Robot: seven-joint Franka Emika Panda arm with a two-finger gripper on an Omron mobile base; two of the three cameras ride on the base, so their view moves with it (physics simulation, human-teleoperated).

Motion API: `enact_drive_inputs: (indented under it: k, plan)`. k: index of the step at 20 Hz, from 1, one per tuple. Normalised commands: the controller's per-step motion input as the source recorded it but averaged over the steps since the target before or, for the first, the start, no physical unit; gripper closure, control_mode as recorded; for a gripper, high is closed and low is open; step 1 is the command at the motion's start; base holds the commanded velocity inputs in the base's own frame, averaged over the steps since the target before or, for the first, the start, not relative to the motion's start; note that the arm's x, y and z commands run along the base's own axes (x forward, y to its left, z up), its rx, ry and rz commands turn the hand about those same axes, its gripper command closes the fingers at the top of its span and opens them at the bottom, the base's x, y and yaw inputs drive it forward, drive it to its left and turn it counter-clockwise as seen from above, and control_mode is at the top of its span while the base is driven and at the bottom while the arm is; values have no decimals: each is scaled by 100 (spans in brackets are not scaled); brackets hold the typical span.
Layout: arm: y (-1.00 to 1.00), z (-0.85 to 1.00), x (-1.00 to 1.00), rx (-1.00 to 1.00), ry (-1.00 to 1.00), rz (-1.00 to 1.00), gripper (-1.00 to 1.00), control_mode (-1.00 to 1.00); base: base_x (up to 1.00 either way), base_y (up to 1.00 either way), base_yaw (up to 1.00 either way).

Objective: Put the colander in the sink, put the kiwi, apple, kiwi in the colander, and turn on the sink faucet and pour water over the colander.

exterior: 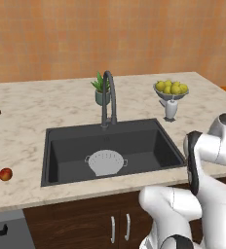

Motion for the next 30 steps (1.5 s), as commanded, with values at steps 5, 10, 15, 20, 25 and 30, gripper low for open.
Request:
enact_drive_inputs:
  k: [5,10,15,20,25,30]
  plan:
    - [100,9,31,0,2,-1,100,-100,0,0,0]
    - [100,0,41,0,0,-10,100,-100,0,0,0]
    - [100,-2,69,0,4,-1,100,-100,0,0,0]
    - [100,-11,78,0,6,0,100,-100,0,0,0]
    - [100,-23,87,0,8,0,100,-100,0,0,0]
    - [100,-9,69,0,14,0,100,-100,0,0,0]
